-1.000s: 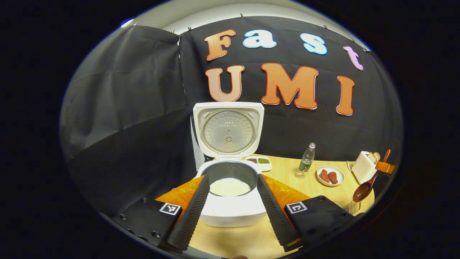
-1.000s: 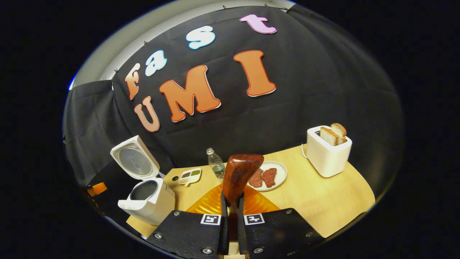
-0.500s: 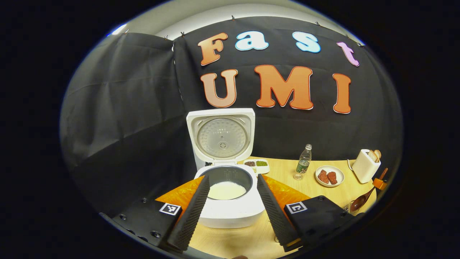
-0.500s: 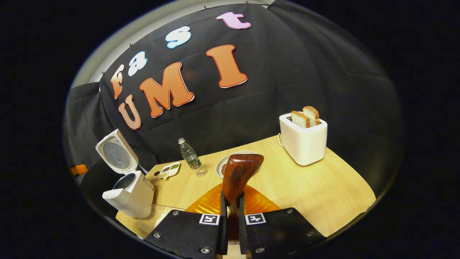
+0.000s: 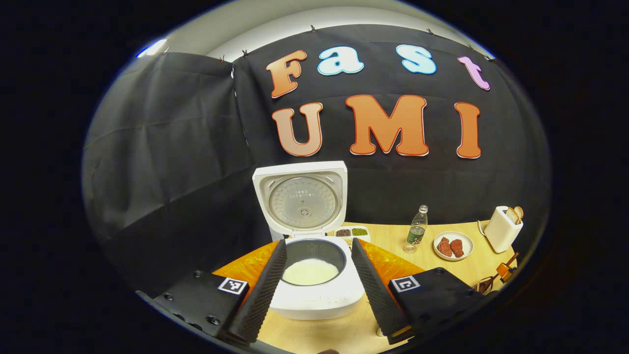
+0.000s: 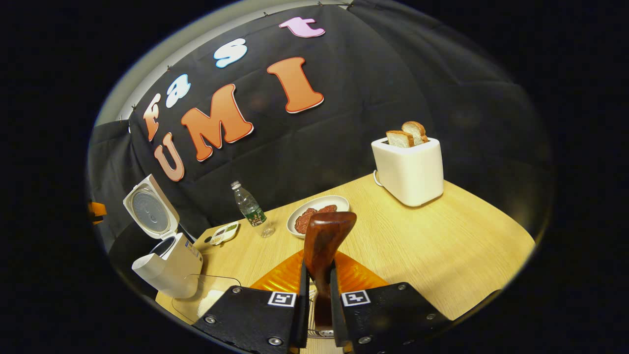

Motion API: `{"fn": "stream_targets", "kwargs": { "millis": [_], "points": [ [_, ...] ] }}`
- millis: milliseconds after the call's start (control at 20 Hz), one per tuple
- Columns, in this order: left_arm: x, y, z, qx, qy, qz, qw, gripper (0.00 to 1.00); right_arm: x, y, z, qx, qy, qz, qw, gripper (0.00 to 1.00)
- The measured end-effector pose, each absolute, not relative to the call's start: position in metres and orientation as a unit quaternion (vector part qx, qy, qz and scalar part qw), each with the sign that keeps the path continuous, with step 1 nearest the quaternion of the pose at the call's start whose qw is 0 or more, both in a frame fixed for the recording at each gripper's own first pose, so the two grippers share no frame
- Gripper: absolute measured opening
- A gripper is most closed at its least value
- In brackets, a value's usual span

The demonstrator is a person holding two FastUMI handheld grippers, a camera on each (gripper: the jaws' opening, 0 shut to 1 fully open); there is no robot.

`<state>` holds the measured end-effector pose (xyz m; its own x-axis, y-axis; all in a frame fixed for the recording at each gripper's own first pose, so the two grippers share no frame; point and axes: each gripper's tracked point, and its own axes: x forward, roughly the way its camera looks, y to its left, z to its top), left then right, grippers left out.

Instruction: Close the left gripper, press the button to open the rice cooker; take a wooden spoon from the chopstick holder with the right hand, scoop a spoonful of rice and pour it into the rice cooker, then put the wooden spoon back into the chopstick holder.

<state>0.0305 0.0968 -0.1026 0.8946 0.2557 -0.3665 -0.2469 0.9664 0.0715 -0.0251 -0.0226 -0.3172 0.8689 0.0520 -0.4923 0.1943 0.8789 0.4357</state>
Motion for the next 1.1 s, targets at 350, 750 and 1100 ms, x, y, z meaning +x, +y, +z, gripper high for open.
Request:
{"fn": "stream_targets", "kwargs": {
  "millis": [350, 750, 1100],
  "points": [
    [0.066, 0.12, -0.072, 0.002, 0.154, 0.123, 0.98, 0.91, -0.066, -0.035, -0.328, 0.255, 0.308, -0.075, 0.913, 0.3],
    [0.125, 0.177, -0.024, -0.025, 0.136, 0.128, 0.982, 0.9, -0.091, -0.058, -0.273, 0.235, 0.309, -0.123, 0.913, 0.95],
    [0.221, 0.206, 0.015, -0.003, 0.118, 0.106, 0.987, 0.88, -0.06, -0.104, -0.119, 0.102, 0.188, -0.145, 0.966, 0.94]
  ]
}}
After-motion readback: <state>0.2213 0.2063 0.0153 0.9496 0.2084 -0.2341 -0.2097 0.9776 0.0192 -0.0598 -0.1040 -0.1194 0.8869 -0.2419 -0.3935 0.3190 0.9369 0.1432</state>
